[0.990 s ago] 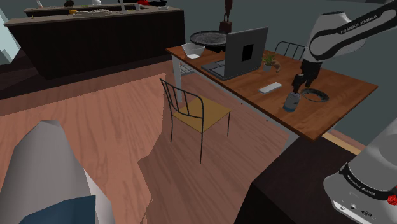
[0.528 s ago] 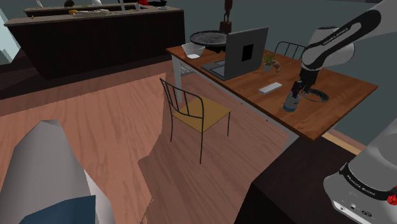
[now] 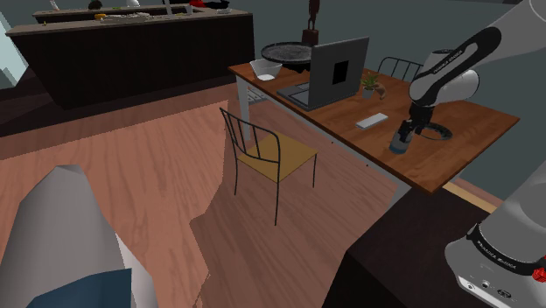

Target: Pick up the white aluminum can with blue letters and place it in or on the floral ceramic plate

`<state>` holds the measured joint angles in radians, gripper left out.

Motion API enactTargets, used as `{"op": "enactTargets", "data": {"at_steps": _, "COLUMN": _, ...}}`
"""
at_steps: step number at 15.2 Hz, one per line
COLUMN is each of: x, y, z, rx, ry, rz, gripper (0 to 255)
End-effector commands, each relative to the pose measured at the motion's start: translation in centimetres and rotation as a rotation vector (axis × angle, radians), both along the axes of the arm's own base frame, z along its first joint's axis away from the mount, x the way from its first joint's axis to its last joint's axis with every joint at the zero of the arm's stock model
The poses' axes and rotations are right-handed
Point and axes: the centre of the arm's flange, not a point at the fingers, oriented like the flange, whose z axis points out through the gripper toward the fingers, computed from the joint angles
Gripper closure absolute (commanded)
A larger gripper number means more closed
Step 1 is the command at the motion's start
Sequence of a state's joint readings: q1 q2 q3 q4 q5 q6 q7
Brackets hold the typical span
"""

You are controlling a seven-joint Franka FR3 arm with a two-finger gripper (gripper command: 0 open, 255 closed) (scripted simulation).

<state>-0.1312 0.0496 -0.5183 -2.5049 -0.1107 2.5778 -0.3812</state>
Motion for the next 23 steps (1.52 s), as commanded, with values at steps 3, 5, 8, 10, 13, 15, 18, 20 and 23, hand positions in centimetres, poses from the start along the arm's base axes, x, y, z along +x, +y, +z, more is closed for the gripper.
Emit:
{"op": "enactTargets", "data": {"at_steps": 3, "x": 0.0, "y": 0.0, "z": -0.2, "rx": 0.000, "ry": -0.001, "rz": 0.000, "gripper": 0}}
{"op": "enactTargets", "data": {"at_steps": 5, "x": 0.0, "y": 0.0, "z": -0.2, "rx": 0.000, "ry": -0.001, "rz": 0.000, "gripper": 0}}
{"op": "enactTargets", "data": {"at_steps": 8, "x": 0.0, "y": 0.0, "z": -0.2, "rx": 0.000, "ry": 0.000, "rz": 0.000, "gripper": 255}}
{"op": "enactTargets", "data": {"at_steps": 10, "x": 0.0, "y": 0.0, "z": -0.2, "rx": 0.000, "ry": 0.000, "rz": 0.000, "gripper": 255}}
{"op": "enactTargets", "data": {"at_steps": 13, "x": 0.0, "y": 0.0, "z": -0.2, "rx": 0.000, "ry": 0.000, "rz": 0.000, "gripper": 255}}
{"op": "enactTargets", "data": {"at_steps": 15, "x": 0.1, "y": 0.0, "z": -0.3, "rx": 0.000, "ry": 0.000, "rz": 0.000, "gripper": 255}}
{"op": "enactTargets", "data": {"at_steps": 18, "x": 0.0, "y": 0.0, "z": 0.9, "rx": 0.000, "ry": -0.001, "rz": 0.000, "gripper": 255}}
{"op": "enactTargets", "data": {"at_steps": 20, "x": 0.0, "y": 0.0, "z": 1.9, "rx": 0.000, "ry": -0.001, "rz": 0.000, "gripper": 255}}
{"op": "enactTargets", "data": {"at_steps": 23, "x": 0.0, "y": 0.0, "z": 3.5, "rx": 0.000, "ry": -0.001, "rz": 0.000, "gripper": 255}}
